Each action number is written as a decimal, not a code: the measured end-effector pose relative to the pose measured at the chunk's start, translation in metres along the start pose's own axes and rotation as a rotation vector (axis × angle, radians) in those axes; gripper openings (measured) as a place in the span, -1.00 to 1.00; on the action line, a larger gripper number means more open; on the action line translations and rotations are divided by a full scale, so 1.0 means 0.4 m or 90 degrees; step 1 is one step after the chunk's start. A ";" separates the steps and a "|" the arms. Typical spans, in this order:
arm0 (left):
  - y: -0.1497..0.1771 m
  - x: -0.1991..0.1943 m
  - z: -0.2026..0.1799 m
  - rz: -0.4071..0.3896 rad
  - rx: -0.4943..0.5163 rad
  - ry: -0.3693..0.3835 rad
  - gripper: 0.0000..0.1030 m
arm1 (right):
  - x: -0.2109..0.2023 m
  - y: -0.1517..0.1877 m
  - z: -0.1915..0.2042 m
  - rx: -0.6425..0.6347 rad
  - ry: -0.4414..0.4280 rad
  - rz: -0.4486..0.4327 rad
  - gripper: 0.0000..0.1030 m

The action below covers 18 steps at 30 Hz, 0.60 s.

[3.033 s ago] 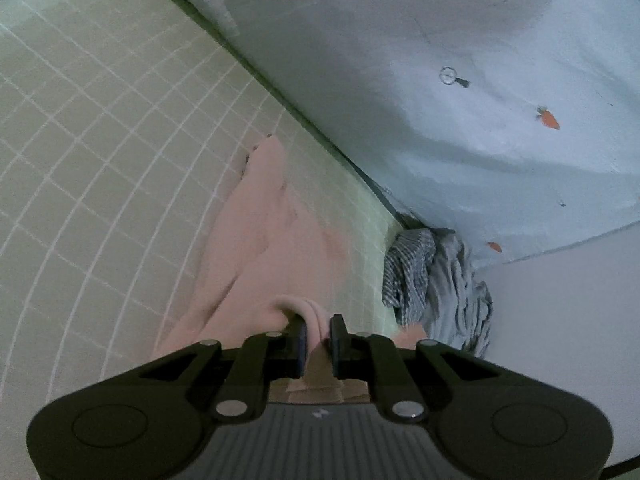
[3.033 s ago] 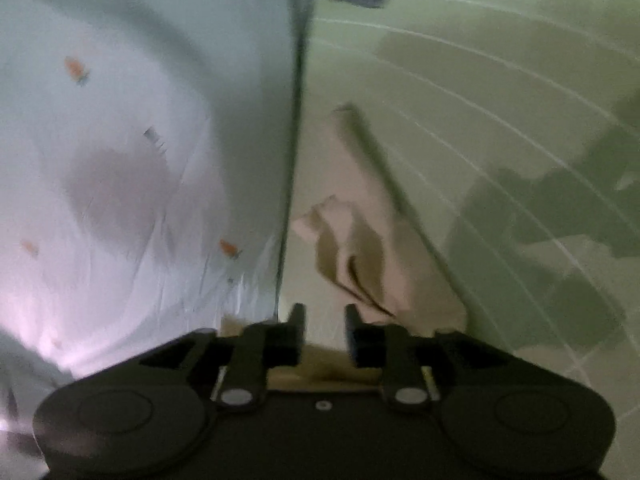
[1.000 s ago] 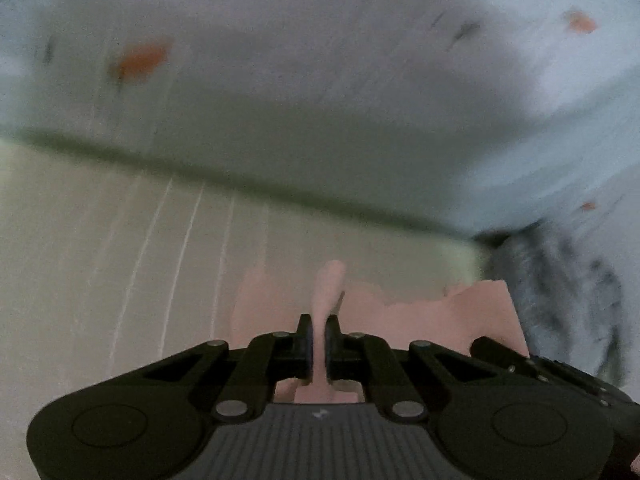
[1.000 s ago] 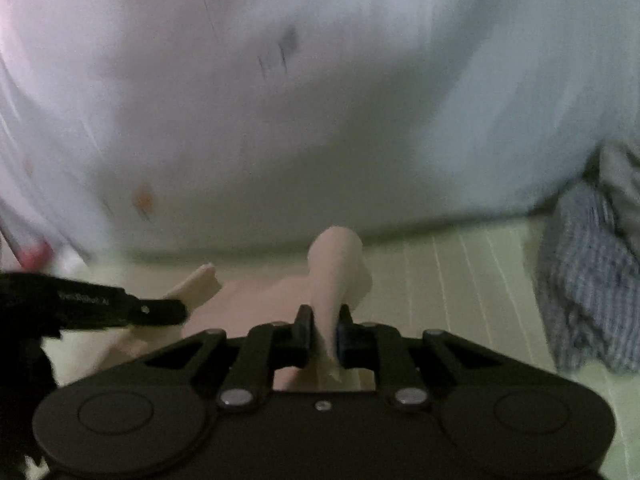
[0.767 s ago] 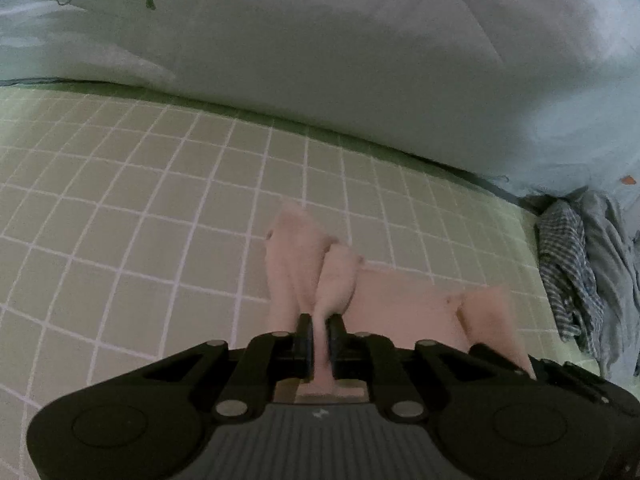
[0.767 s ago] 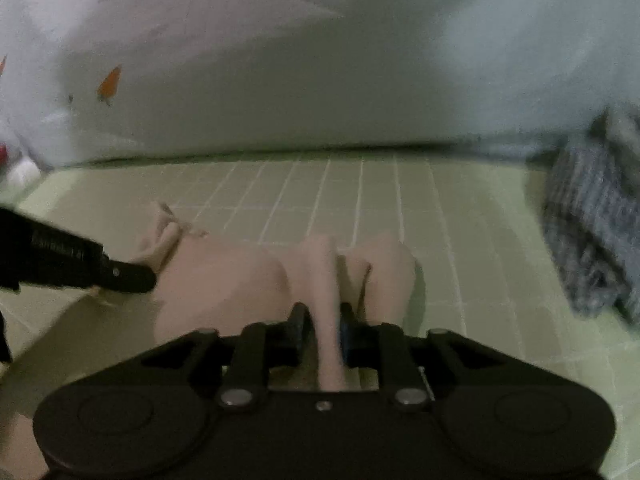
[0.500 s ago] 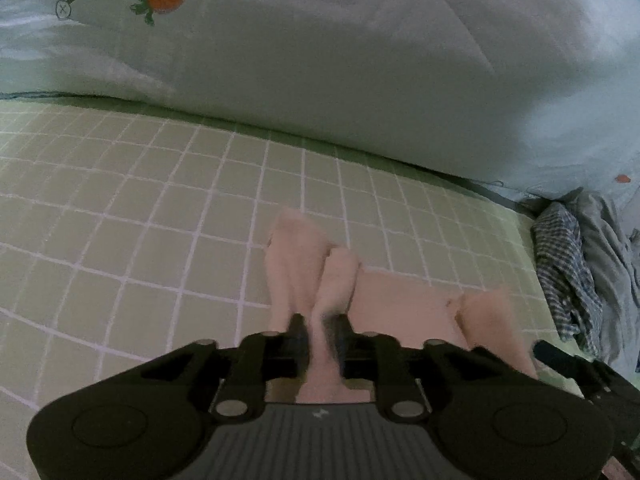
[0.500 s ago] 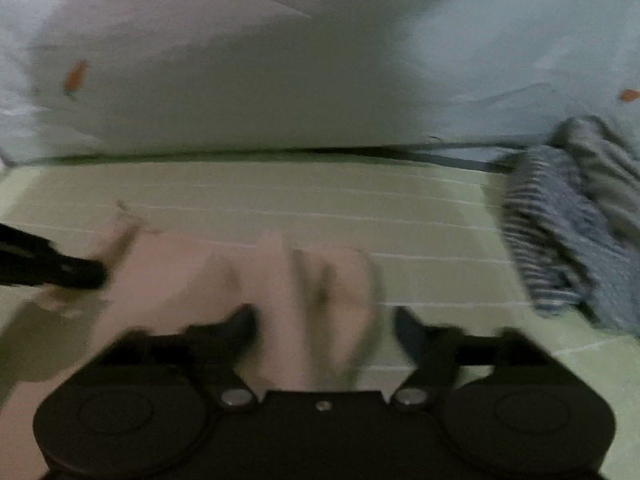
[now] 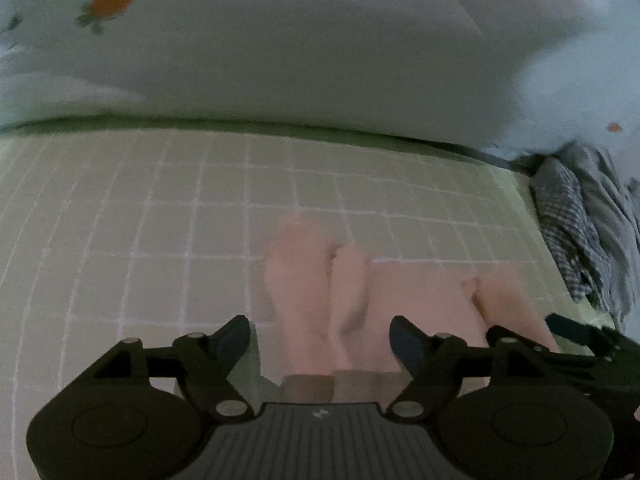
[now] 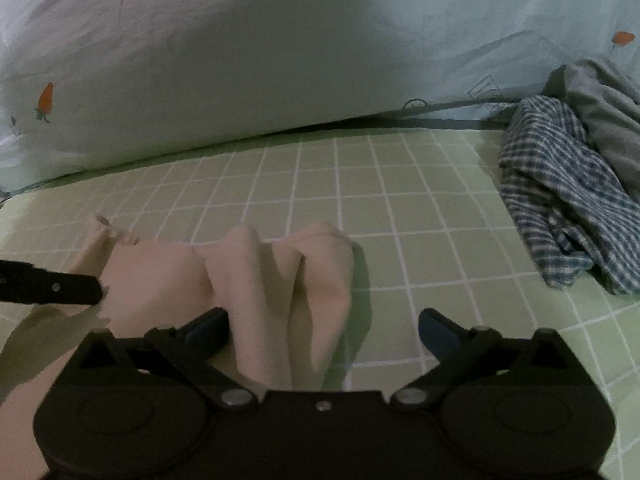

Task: Fold clothes
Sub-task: 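Carry the beige bundle with both grippers toward the folded clothes stack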

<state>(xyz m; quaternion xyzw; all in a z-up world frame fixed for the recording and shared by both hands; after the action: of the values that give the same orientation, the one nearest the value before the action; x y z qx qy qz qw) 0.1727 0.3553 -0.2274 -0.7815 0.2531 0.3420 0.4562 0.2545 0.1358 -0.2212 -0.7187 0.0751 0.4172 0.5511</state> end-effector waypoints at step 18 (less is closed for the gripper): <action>0.014 -0.218 -0.047 -0.085 -0.067 0.058 -0.73 | -0.160 -0.093 0.049 -0.023 -0.086 -0.065 -0.61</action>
<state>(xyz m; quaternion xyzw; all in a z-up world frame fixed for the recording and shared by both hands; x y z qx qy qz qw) 0.1190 0.3433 -0.1571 -0.8343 0.2029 0.2874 0.4245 0.2245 0.1441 -0.1514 -0.7018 -0.0066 0.4371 0.5625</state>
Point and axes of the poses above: each gripper's, at about its wrist camera, not at the fingertips, and x roughly the way its jaws point, z to its left, y to its underside, the point moved 3 cm from there along x, roughly the way its jaws point, and after that the axes turned 10 degrees about -x, right-handed, at the moved point
